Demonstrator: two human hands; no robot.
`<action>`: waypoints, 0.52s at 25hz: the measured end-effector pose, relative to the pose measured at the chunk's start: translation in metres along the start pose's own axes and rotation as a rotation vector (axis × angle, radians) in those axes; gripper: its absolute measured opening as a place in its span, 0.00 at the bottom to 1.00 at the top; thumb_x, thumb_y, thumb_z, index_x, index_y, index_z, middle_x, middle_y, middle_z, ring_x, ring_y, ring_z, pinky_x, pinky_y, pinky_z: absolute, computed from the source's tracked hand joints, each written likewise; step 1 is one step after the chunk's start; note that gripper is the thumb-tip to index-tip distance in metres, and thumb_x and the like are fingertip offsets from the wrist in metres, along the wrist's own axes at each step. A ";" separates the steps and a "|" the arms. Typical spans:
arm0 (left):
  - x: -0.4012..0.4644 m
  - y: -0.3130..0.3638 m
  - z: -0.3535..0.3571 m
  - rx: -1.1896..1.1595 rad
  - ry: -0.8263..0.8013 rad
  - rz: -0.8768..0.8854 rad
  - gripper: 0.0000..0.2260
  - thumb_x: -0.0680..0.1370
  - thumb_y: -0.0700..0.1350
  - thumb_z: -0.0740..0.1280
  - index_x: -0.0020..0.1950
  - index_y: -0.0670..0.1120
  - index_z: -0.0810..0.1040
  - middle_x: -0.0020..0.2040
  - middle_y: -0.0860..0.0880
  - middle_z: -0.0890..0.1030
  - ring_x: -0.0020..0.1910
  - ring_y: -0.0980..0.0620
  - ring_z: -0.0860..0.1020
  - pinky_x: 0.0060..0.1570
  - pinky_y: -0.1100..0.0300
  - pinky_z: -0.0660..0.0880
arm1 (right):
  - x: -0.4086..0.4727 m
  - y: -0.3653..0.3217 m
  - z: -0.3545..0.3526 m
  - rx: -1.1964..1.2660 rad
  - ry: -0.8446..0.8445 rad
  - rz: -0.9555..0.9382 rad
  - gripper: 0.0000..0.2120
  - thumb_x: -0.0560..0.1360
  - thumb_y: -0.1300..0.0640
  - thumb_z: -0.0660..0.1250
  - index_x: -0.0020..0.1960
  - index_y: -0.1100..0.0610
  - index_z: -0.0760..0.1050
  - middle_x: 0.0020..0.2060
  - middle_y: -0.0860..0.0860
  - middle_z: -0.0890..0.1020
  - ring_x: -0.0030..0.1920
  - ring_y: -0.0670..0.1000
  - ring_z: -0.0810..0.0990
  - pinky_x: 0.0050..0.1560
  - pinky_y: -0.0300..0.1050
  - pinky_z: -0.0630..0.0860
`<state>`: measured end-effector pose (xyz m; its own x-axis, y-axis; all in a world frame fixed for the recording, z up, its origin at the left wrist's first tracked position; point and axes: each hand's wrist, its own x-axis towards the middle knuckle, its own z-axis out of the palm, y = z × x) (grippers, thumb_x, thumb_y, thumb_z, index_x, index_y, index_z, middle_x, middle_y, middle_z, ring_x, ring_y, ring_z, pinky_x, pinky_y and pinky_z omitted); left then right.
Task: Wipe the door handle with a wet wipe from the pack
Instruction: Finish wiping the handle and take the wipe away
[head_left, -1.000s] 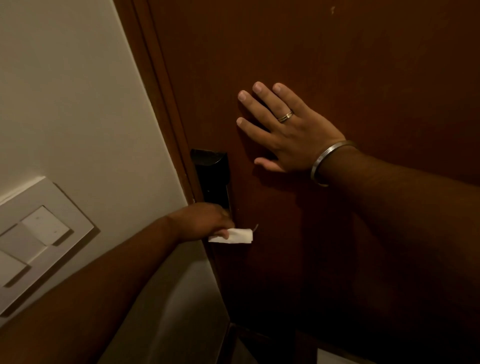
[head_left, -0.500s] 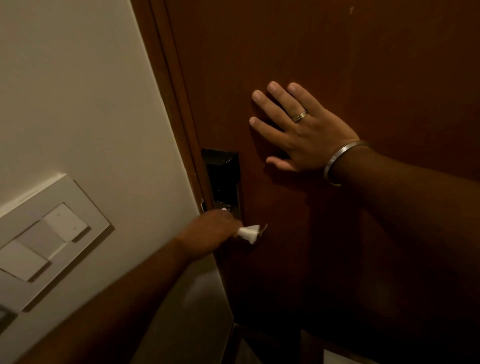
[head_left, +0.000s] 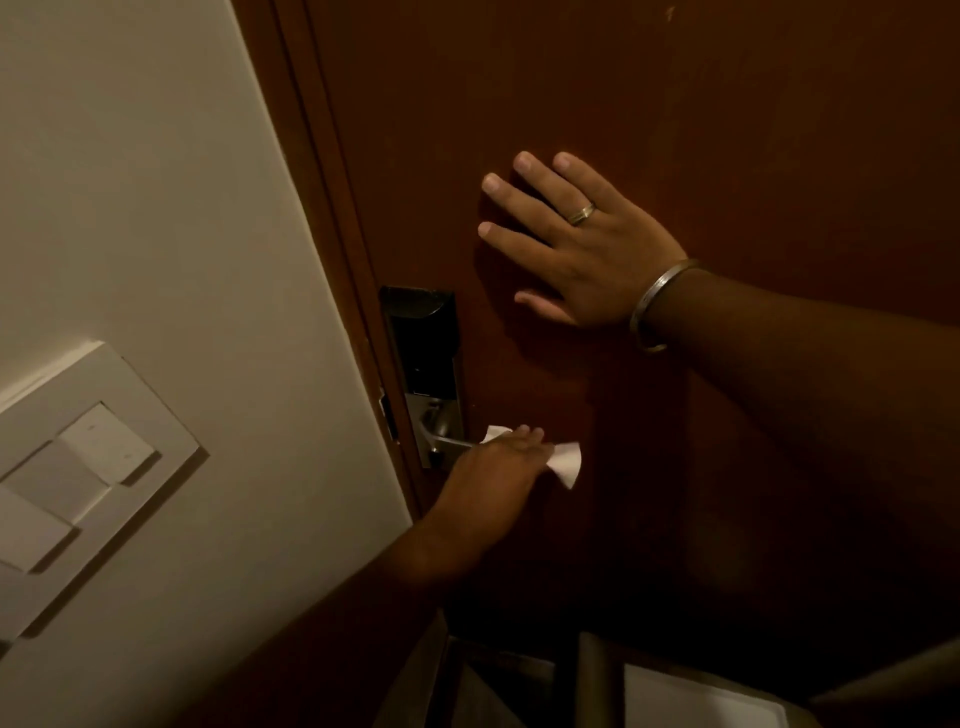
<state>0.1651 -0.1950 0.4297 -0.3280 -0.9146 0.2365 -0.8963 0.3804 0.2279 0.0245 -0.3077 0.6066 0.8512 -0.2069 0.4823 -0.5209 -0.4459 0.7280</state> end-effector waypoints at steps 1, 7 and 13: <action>-0.009 -0.001 -0.002 -0.174 0.014 0.024 0.13 0.78 0.43 0.65 0.62 0.49 0.77 0.69 0.47 0.72 0.67 0.52 0.69 0.64 0.53 0.68 | -0.013 -0.007 -0.002 0.183 0.014 0.061 0.29 0.80 0.45 0.58 0.77 0.57 0.65 0.77 0.61 0.64 0.77 0.63 0.62 0.76 0.60 0.59; -0.044 0.033 0.026 -1.132 -0.362 -0.328 0.27 0.75 0.41 0.71 0.71 0.46 0.66 0.43 0.45 0.85 0.44 0.51 0.82 0.44 0.55 0.79 | -0.210 -0.109 -0.045 1.738 -0.697 1.049 0.29 0.76 0.61 0.70 0.74 0.49 0.66 0.63 0.39 0.77 0.66 0.43 0.76 0.67 0.46 0.75; -0.053 0.129 0.110 -1.186 -0.466 -0.639 0.25 0.75 0.49 0.68 0.71 0.51 0.66 0.58 0.47 0.80 0.51 0.51 0.80 0.50 0.51 0.79 | -0.351 -0.181 -0.045 1.953 -0.840 1.542 0.07 0.72 0.62 0.74 0.49 0.55 0.80 0.40 0.53 0.85 0.38 0.47 0.86 0.38 0.41 0.82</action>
<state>0.0338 -0.1122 0.3424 -0.2444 -0.8420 -0.4810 -0.2249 -0.4333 0.8727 -0.1829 -0.1149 0.3279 0.2832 -0.8130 -0.5088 -0.2706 0.4412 -0.8556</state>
